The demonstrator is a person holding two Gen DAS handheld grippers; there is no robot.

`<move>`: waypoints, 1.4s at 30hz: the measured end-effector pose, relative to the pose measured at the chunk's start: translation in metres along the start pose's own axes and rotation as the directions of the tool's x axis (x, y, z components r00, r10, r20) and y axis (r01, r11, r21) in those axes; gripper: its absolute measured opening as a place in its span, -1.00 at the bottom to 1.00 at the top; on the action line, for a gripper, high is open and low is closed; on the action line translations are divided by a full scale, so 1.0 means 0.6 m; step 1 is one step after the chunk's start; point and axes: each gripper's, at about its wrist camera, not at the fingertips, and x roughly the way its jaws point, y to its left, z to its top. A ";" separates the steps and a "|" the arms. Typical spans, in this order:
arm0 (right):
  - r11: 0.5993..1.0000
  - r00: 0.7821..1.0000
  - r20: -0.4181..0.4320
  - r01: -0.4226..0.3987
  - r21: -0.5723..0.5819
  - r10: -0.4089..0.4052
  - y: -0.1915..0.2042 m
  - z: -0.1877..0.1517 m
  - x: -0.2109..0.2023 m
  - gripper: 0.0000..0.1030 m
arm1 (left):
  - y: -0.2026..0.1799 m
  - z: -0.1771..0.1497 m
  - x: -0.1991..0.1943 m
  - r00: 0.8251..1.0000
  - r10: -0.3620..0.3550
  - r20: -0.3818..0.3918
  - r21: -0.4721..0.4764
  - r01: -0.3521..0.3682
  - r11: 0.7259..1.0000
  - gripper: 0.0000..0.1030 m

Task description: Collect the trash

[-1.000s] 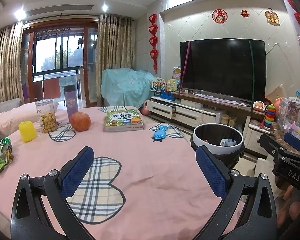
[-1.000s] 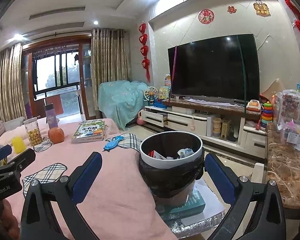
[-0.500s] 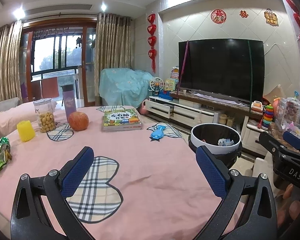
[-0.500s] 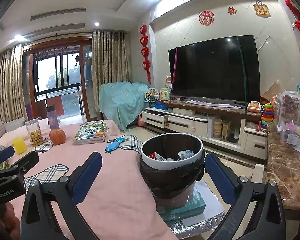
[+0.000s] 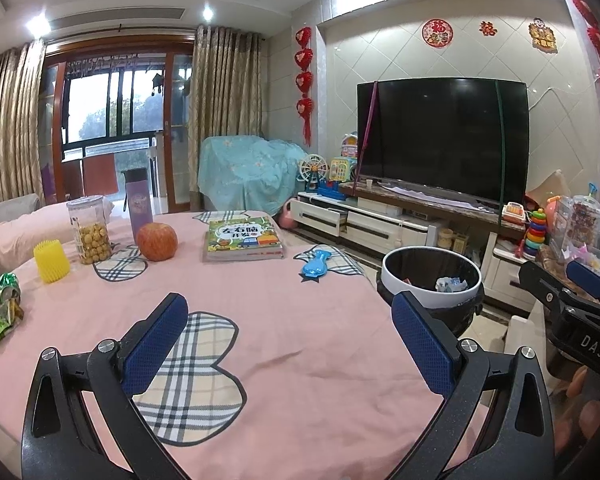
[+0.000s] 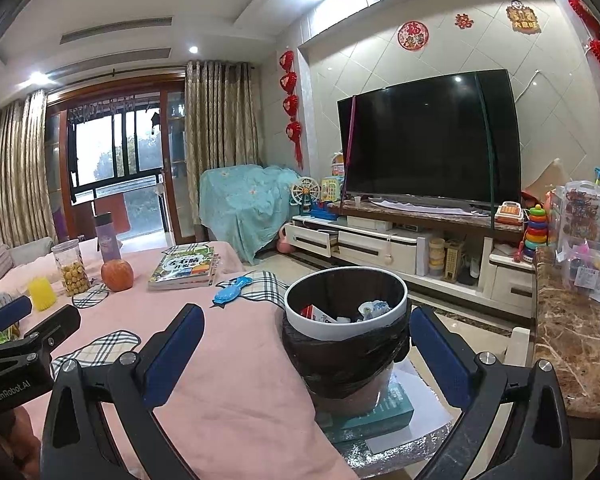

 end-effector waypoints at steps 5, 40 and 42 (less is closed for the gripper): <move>1.000 1.000 -0.001 -0.001 0.002 0.001 0.000 0.000 0.000 1.00 | 0.000 0.000 0.000 1.000 0.001 -0.001 0.000 -0.001 1.000 1.00; 1.000 1.000 -0.018 -0.020 0.014 0.020 0.003 -0.001 0.005 1.00 | 0.003 -0.004 -0.001 1.000 -0.002 -0.005 0.003 0.002 1.000 1.00; 1.000 1.000 -0.022 -0.021 0.013 0.021 0.004 -0.002 0.008 1.00 | 0.004 -0.004 -0.001 1.000 -0.002 -0.005 0.003 0.002 1.000 1.00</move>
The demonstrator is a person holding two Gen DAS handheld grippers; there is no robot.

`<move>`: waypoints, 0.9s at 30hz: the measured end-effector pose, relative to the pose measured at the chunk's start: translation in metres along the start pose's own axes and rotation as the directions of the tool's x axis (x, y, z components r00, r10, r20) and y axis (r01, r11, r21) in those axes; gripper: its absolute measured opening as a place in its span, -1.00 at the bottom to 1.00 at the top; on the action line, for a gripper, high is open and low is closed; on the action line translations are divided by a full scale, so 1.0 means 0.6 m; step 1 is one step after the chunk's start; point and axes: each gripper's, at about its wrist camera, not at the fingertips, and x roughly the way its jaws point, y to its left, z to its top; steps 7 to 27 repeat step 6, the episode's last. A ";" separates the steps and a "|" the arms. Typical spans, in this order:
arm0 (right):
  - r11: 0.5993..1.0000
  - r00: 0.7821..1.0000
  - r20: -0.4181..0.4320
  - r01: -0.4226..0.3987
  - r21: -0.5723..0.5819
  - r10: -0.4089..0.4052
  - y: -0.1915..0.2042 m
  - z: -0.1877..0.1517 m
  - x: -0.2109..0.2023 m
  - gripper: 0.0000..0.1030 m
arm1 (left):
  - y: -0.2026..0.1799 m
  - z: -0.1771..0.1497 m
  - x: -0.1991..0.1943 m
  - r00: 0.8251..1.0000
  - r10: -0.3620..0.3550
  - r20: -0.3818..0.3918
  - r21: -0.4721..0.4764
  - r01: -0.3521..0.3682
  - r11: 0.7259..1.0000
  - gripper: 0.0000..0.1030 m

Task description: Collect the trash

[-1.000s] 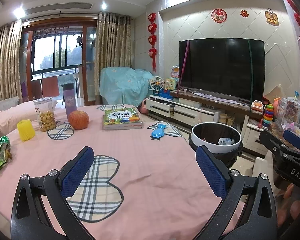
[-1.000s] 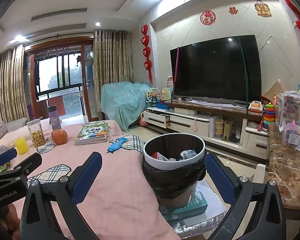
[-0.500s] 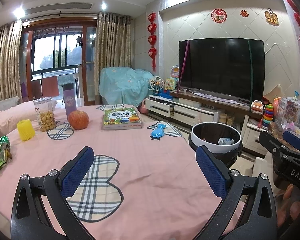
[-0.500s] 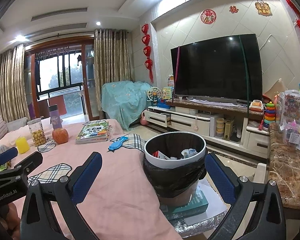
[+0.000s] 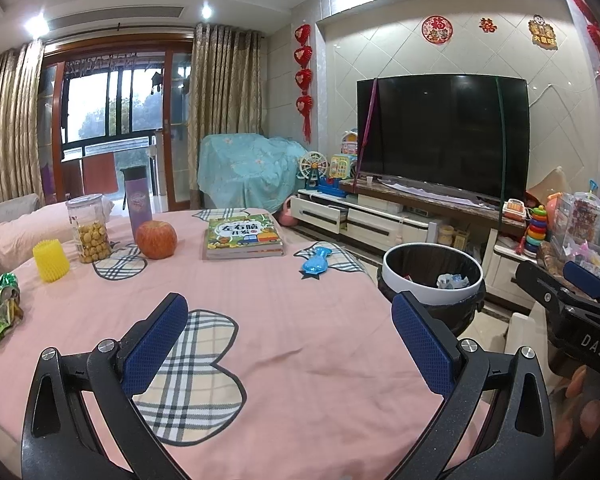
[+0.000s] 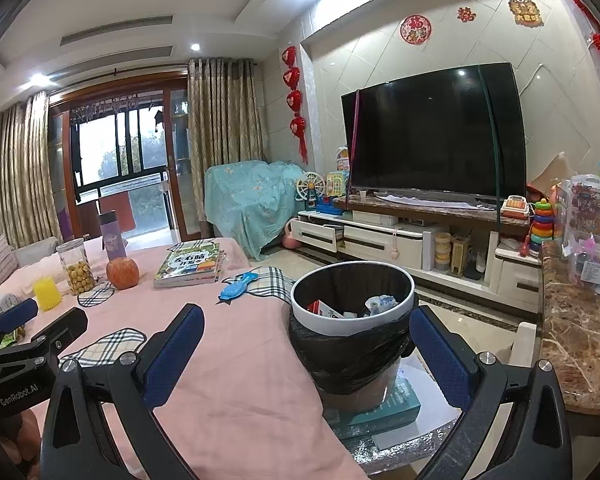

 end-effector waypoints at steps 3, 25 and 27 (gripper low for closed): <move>1.000 1.000 -0.007 -0.002 0.000 0.002 -0.001 0.001 0.005 1.00 | 0.000 0.001 0.002 1.000 -0.004 0.002 0.001 0.004 1.000 1.00; 1.000 1.000 -0.010 -0.007 0.008 0.007 -0.002 0.003 0.007 1.00 | 0.001 0.004 0.003 1.000 -0.007 0.007 0.004 0.007 1.000 1.00; 1.000 1.000 -0.010 -0.007 0.008 0.007 -0.002 0.003 0.007 1.00 | 0.001 0.004 0.003 1.000 -0.007 0.007 0.004 0.007 1.000 1.00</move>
